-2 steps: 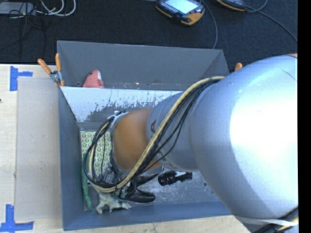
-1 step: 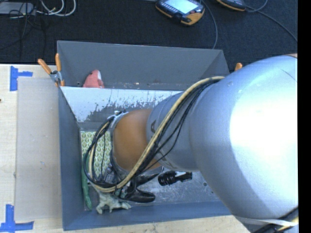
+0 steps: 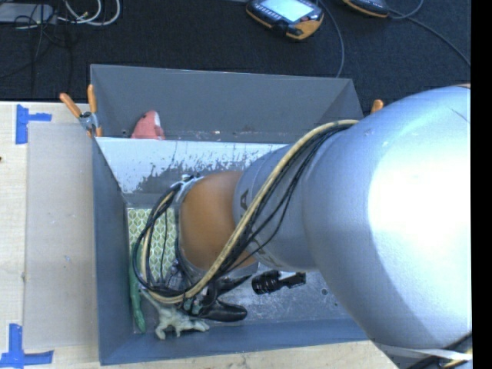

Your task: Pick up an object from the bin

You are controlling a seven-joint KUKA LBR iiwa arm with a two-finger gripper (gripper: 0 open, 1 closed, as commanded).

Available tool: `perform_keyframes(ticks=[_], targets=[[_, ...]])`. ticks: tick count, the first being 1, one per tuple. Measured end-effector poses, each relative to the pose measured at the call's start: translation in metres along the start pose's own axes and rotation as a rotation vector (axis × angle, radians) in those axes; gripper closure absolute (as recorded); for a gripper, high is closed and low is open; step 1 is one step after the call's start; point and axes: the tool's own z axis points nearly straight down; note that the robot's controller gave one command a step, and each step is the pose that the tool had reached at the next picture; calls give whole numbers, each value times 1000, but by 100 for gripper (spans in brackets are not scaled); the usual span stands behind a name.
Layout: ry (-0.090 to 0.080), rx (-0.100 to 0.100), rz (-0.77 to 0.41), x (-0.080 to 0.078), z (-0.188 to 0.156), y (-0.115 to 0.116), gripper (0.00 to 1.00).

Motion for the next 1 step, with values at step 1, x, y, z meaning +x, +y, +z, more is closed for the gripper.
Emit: perform_keyframes(ticks=[1], targets=[[11,9,-1,3,-11,-2,100]])
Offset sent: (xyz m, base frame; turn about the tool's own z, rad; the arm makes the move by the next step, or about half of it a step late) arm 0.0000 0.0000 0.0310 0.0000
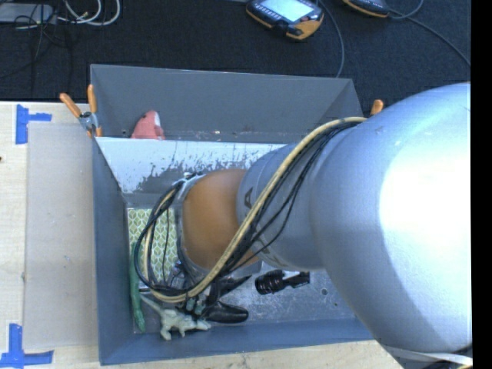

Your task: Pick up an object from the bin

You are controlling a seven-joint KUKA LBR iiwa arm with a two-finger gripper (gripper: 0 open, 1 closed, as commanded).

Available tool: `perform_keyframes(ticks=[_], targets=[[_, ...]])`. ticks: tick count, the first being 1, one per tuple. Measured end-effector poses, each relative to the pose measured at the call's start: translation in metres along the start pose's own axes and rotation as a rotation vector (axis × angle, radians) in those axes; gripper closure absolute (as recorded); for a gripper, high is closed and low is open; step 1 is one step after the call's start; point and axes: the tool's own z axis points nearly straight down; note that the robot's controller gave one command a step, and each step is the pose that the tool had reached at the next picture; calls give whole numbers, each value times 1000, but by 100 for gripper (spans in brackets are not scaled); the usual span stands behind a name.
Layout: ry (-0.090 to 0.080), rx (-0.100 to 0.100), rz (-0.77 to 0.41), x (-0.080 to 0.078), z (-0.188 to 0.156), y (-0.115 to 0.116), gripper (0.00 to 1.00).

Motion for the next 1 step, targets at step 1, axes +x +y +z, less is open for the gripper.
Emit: perform_keyframes(ticks=[1], targets=[[1,1,0,0,-22,0,100]])
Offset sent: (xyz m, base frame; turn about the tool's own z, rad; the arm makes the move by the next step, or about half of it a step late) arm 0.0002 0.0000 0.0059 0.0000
